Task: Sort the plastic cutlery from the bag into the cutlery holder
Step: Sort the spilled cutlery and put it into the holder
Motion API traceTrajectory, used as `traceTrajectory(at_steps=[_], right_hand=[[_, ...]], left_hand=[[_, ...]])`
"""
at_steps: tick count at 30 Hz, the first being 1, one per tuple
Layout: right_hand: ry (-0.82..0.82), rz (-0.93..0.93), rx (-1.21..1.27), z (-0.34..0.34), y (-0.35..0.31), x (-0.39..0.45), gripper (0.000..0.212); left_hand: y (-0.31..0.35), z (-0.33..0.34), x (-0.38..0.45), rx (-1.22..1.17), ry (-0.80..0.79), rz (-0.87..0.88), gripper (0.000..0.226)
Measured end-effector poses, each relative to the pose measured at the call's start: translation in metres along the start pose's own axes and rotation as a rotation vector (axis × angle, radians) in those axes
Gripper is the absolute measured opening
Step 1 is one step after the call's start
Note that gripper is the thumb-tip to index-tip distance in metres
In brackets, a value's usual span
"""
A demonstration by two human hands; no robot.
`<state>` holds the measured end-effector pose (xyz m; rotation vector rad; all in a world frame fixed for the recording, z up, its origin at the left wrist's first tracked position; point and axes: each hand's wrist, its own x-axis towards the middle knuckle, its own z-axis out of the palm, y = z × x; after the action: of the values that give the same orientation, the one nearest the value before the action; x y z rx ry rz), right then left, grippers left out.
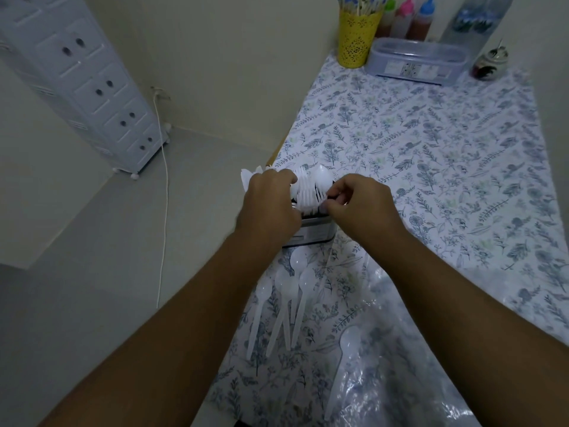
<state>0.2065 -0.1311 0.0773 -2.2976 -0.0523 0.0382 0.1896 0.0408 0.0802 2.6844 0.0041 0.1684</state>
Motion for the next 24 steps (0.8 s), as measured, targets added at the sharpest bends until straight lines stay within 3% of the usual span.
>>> traceTrajectory(at_steps=[2,6,10,14,20,24], right_hand=[[0.027,0.011,0.056,-0.004,-0.001,-0.008,0.006],[0.011,0.028,0.072,-0.005,0.007,-0.036,0.008],[-0.122,0.142,0.028,0.006,0.038,-0.078,0.010],[-0.259,0.210,-0.033,0.024,0.067,-0.120,0.009],[-0.156,-0.109,-0.092,0.033,0.042,-0.116,0.056],[-0.055,-0.211,-0.110,0.029,0.003,-0.087,0.070]], left_hand=[[0.002,-0.003,-0.011,-0.056,0.072,0.030,0.036],[0.009,-0.005,-0.053,-0.218,0.176,0.028,0.023],[-0.008,0.019,-0.104,-0.300,0.021,-0.150,0.008],[-0.037,0.055,-0.151,-0.235,-0.166,-0.376,0.010],[-0.040,0.074,-0.182,-0.207,-0.220,-0.367,0.006],[-0.010,0.056,-0.157,-0.222,-0.066,-0.186,0.025]])
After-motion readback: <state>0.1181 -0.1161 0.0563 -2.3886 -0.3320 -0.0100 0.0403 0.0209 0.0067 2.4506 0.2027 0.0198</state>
